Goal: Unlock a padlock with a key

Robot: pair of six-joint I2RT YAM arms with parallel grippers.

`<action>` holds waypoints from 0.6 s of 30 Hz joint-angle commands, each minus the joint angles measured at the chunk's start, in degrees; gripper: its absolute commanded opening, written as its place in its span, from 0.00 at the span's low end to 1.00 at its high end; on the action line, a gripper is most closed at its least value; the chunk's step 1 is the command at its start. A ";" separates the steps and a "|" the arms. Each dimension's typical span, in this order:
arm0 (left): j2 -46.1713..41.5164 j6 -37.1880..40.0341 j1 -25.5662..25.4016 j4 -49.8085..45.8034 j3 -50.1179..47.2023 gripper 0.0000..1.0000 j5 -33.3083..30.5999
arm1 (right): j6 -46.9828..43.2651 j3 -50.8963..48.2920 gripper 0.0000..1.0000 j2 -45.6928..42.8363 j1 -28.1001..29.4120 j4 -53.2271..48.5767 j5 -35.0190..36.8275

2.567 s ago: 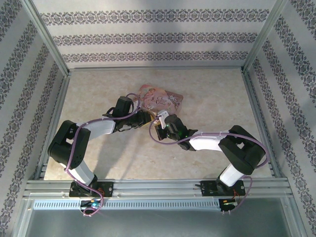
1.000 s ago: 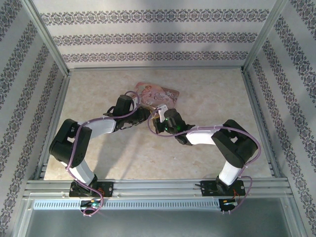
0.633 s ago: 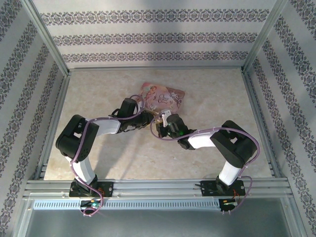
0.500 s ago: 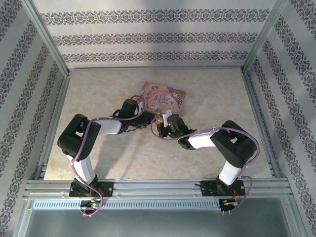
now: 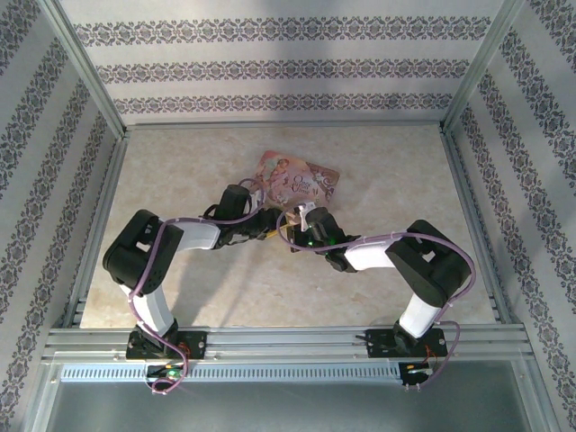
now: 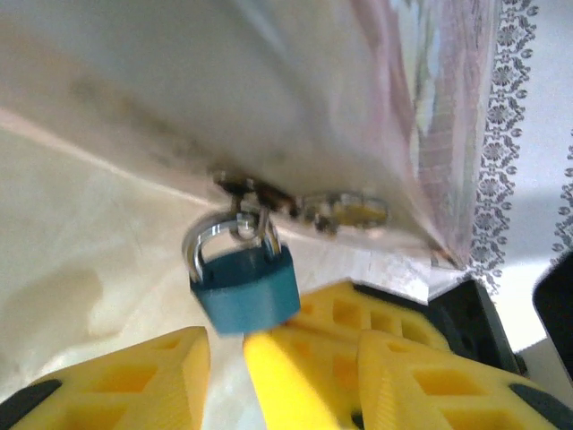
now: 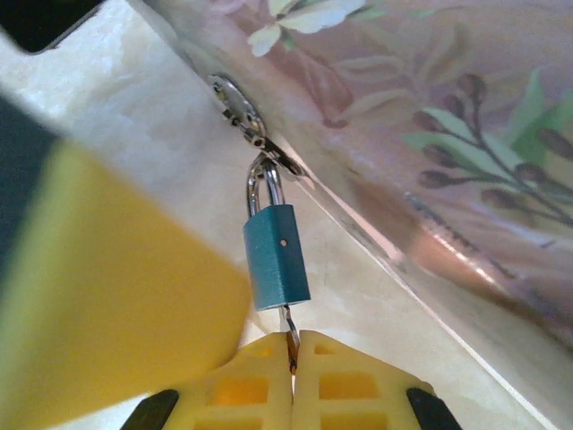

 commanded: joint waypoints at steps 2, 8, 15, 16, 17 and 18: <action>-5.78 -0.53 2.31 -1.16 -2.95 0.49 2.79 | 2.21 0.74 0.01 -2.32 -0.23 -1.27 -1.77; -12.82 -2.07 7.17 0.42 -8.43 0.50 3.59 | 8.35 1.45 0.00 -2.90 -0.07 -1.25 -4.53; -17.78 -4.54 8.38 2.94 -13.21 0.50 3.31 | 15.53 2.16 0.00 -2.90 0.84 -0.79 -4.87; -18.06 -4.79 8.37 3.13 -13.56 0.49 3.27 | 16.59 2.12 0.00 -3.03 0.85 -0.71 -4.92; -18.17 -5.06 8.38 3.42 -13.92 0.49 3.32 | 17.34 2.07 0.00 -3.20 0.95 -0.63 -4.93; -18.18 -5.53 8.41 4.02 -14.29 0.49 3.35 | 18.14 1.99 0.00 -3.49 0.99 -0.53 -4.93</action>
